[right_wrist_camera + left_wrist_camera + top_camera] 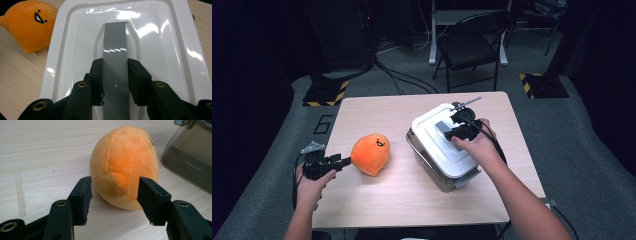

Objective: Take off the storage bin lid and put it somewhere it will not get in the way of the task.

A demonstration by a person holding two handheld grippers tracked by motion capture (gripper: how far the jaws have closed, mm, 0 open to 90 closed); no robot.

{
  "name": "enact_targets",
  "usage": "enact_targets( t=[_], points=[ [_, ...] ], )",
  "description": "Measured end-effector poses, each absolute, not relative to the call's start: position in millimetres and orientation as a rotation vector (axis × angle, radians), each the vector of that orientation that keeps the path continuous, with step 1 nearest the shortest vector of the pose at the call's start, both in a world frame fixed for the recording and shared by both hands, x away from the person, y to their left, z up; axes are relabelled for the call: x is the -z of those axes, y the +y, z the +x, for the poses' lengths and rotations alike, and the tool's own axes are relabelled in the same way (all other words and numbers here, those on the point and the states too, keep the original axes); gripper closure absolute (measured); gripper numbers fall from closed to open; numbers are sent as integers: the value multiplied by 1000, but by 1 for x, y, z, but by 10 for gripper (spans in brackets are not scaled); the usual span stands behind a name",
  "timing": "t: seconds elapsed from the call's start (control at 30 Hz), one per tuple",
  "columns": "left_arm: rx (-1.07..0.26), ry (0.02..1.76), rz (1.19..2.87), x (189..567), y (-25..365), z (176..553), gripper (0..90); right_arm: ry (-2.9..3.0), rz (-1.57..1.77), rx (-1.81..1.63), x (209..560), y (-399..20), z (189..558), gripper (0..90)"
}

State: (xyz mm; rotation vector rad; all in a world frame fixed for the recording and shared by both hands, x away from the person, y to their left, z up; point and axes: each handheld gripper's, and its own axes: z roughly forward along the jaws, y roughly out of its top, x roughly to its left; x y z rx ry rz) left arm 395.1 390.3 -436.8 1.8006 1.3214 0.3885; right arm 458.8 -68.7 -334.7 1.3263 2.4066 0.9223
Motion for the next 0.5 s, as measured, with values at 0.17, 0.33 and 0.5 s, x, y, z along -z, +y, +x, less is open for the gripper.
enact_targets(
  t=[0.17, 0.33, 0.5],
  points=[
    [-389, 1325, 1800, 437, 391, 395, 448, 2387, 1347, -927, 331, -75, 462, 665],
    [-390, 1325, 1798, 437, 391, 395, 448, 2371, 1356, -908, 329, -84, 464, 665],
    [-392, 1329, 1798, 436, 393, 395, 448, 2349, 1382, -895, 327, -93, 466, 665]
  ],
)
